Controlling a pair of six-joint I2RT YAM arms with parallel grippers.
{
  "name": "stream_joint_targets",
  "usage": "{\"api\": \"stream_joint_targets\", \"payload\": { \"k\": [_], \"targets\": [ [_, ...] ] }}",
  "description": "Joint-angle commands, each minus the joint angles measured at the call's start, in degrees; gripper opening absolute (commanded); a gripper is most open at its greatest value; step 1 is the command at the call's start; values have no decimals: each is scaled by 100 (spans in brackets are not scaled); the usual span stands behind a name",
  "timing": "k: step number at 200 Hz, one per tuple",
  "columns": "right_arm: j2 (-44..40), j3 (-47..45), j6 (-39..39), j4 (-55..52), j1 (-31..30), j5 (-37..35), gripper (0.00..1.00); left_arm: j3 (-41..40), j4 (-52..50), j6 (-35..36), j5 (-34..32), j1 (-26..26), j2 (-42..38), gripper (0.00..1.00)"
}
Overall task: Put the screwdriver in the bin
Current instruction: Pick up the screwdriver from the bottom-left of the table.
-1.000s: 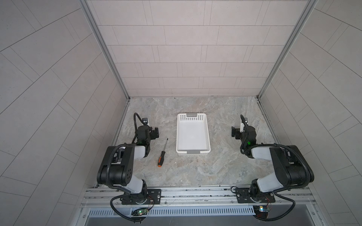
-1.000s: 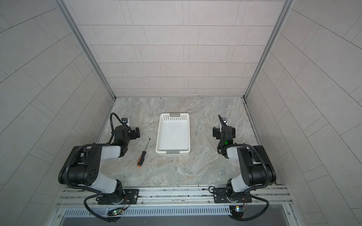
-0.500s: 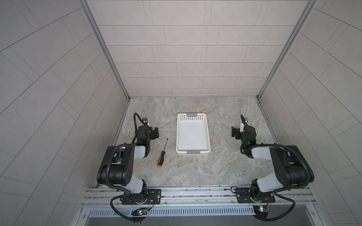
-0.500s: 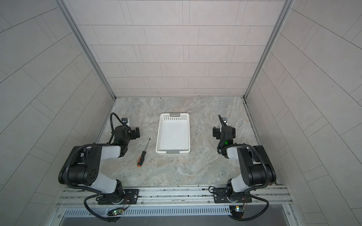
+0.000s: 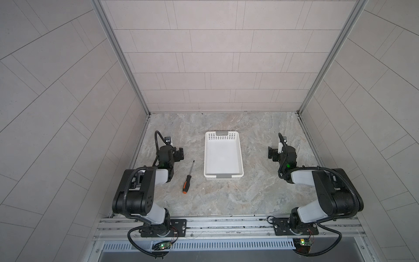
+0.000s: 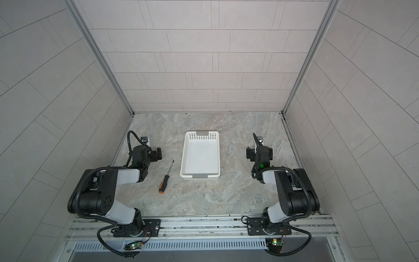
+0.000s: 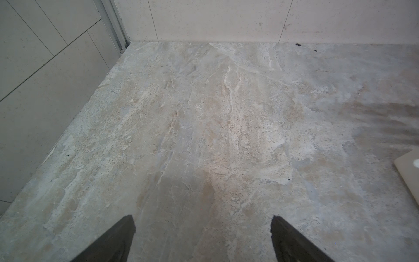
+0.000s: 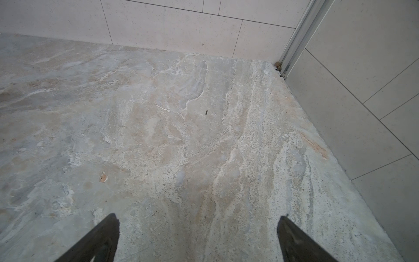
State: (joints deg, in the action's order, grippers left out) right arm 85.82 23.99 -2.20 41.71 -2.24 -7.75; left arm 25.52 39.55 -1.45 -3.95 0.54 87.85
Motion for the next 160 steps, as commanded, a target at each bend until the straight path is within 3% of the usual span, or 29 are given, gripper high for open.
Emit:
{"api": "stream_joint_targets", "payload": {
  "k": [1, 44, 56, 81, 95, 115, 136, 160],
  "targets": [
    [64, 89, -18, -67, 13, 37, 100, 120, 23, 40, -42, 34, 12, 100],
    [37, 75, -15, -29, 11, 32, 100, 94, 44, 42, -92, 41, -24, 100],
    [-144, 280, -11, -522, 13, 41, 100, 164, -95, -16, -362, 91, -68, 100],
    [-714, 814, -178, -1947, 5, 22, 100, 909, -1716, -103, -566, 110, -496, 100],
    [-1034, 948, -367, -2315, 12, -1, 100, 1452, -2569, -167, -217, 105, -737, 100],
    [-1538, 1115, -637, -2818, -50, 198, 100, 2003, -3259, -299, 842, 129, -1066, 100],
    [-1942, 1679, -851, -3612, -289, 15, 99, 2441, -4056, -769, 1223, 148, -1414, 100],
    [-2067, 2068, -1121, -4135, -536, -80, 100, 2832, -4810, -831, 1854, 169, -1609, 100]
  ]
}}
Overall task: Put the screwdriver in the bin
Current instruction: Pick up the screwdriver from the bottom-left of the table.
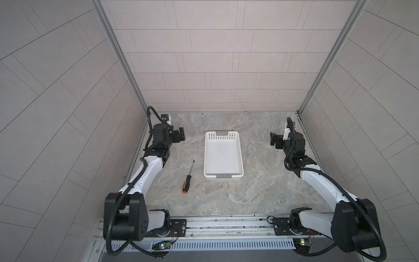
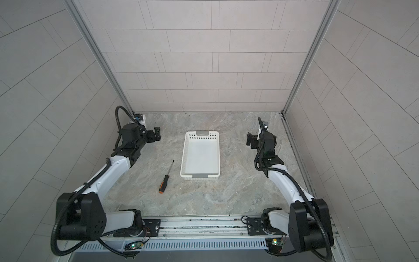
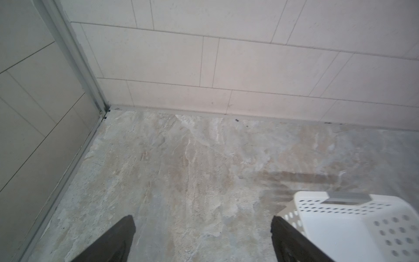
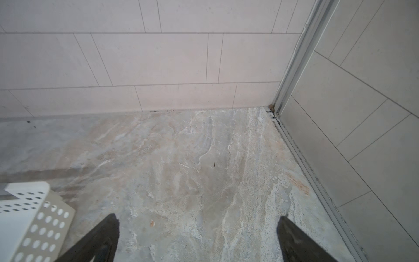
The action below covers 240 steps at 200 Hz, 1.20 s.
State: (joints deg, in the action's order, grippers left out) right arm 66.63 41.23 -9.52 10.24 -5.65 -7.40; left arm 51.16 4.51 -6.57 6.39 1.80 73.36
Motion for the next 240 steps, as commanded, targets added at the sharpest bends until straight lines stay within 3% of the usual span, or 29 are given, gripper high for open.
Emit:
{"api": "stream_joint_targets", "payload": {
  "k": [1, 45, 76, 121, 162, 196, 240],
  "targets": [
    [-145, 365, -391, -1001, -202, -96, 100, 275, -1332, -337, 829, 50, -166, 100],
    [135, 1005, -334, -1928, -543, 7, 100, 277, -1702, -804, 1108, 129, -408, 100],
    [154, 1094, -342, -2281, -708, 185, 100, 623, -2558, -955, 177, 338, -215, 100],
    [307, 1307, -319, -2833, -1087, 409, 100, 1245, -4339, -788, -574, 985, 689, 100],
    [492, 1567, -330, -3346, -1329, 376, 100, 561, -4458, -1189, -699, 1305, 488, 96],
    [366, 1323, -428, -3165, -1351, 390, 100, 240, -5057, -1655, -1764, 2016, 143, 97],
    [404, 1236, -419, -3177, -1349, 437, 99, -370, -5000, -2188, -2029, 2307, -90, 94]
  ]
}}
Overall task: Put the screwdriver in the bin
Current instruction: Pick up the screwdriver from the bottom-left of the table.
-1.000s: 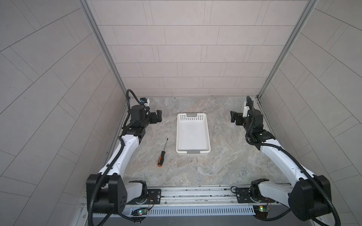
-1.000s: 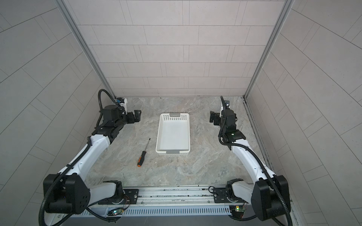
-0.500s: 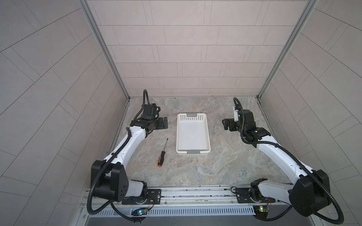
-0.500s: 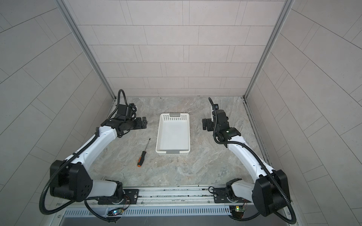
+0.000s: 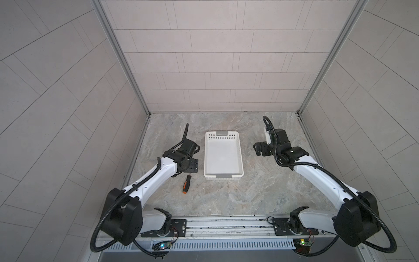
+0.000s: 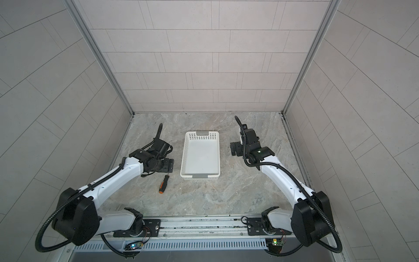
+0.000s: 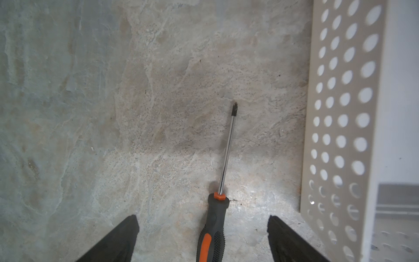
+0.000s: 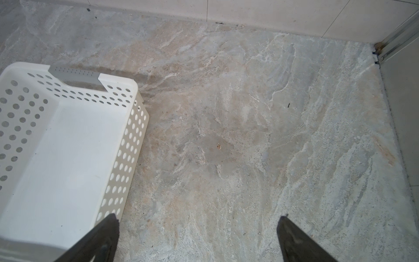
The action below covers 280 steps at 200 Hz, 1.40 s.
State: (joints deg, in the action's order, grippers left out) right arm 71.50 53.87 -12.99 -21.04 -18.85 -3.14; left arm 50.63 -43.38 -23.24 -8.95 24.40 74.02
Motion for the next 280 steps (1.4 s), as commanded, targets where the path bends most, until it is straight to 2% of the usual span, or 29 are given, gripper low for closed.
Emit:
{"api": "stream_joint_targets", "payload": {
  "k": [1, 59, 110, 177, 206, 258, 280],
  "targets": [
    [-79, -31, -72, -50, -30, 17, 99, -339, -205, -522, -503, 47, -162, 94],
    [-25, -44, -63, -58, -29, 17, 100, -959, 278, -571, -354, 143, -24, 84],
    [98, -1, -46, -102, -31, -2, 99, -1216, 625, -535, -94, 240, 76, 81],
    [26, -52, -56, -102, -31, -45, 100, -1310, 674, -549, 36, 291, 183, 67],
    [-9, -55, -56, -107, -31, -37, 100, -1305, 690, -552, 20, 327, 225, 55],
    [1, -96, -45, -94, -31, -55, 100, -1102, 739, -561, -68, 455, 668, 52],
    [-17, -104, -45, -92, -31, -54, 100, -1021, 761, -572, -118, 513, 817, 47]
  ]
}}
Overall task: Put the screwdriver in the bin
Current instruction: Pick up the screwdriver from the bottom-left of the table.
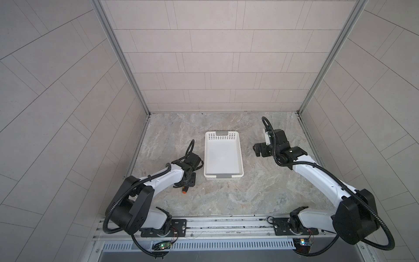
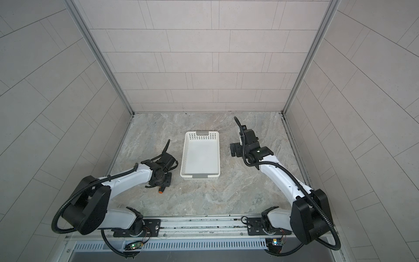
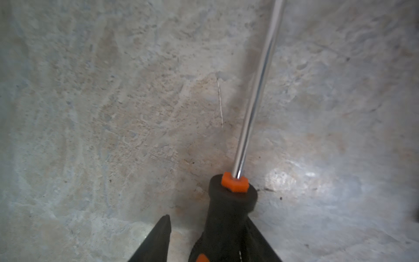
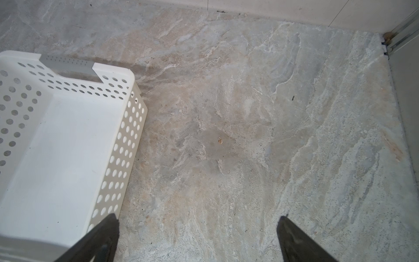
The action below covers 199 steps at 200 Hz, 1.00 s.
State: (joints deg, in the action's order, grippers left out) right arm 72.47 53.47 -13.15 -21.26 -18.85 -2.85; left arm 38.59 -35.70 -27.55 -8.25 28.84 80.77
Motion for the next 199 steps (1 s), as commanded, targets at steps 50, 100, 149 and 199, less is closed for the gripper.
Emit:
{"api": "stream_joint_targets", "payload": {
  "k": [50, 100, 149, 199],
  "targets": [
    [-126, -91, -30, -52, -29, -75, 100, 298, -21, -189, -323, 205, 360, 24],
    [-160, -13, -48, -187, -31, -46, 100, 296, -110, -253, -481, 262, 159, 3],
    [-372, -34, -38, -223, -31, -78, 100, 573, -634, -299, -805, 325, -519, 0],
    [-277, 56, -29, -321, -26, 19, 100, 1331, -1248, -174, -965, 414, -947, 0]
  ]
}}
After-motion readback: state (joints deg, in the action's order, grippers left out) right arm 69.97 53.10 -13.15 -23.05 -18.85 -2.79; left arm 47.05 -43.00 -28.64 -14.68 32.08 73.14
